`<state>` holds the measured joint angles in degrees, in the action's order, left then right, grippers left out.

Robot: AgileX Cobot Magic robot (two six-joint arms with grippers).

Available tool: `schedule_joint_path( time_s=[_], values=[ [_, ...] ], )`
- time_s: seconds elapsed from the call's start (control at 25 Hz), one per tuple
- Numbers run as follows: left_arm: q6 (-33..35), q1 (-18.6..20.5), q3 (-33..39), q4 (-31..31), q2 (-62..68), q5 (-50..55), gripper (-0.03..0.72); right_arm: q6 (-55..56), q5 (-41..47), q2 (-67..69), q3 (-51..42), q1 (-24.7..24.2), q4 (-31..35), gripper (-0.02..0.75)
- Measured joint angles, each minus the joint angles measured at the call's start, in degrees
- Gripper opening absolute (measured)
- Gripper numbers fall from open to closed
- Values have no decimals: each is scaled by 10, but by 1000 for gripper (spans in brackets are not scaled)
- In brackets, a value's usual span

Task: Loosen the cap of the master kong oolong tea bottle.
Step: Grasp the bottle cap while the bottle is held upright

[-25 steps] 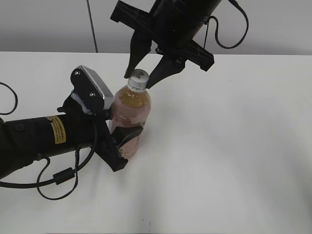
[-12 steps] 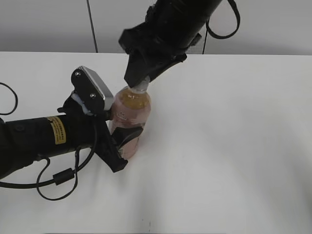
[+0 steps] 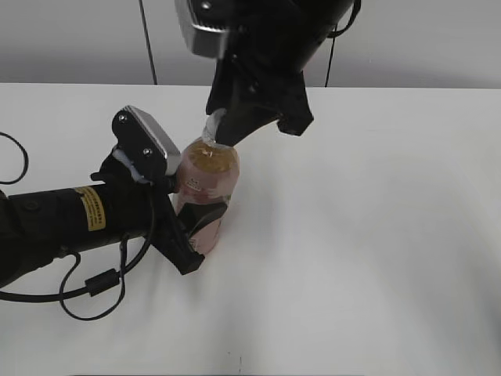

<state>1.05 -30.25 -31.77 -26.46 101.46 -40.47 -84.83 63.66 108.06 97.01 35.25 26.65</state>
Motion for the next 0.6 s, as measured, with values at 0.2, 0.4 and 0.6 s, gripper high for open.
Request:
schedule_joint_path(
  time_s=[0.2,0.4,0.6],
  values=[
    [-2,1,0,3,0,-1,363,-200,-7,0,0,0,-13,278],
    [-5,1,0,16,3,-15,363,-251,-25,-4,0,0,-20,275],
    [-4,1,0,11,3,-33,363,-250,-26,-33,0,0,-31,273]
  ],
)
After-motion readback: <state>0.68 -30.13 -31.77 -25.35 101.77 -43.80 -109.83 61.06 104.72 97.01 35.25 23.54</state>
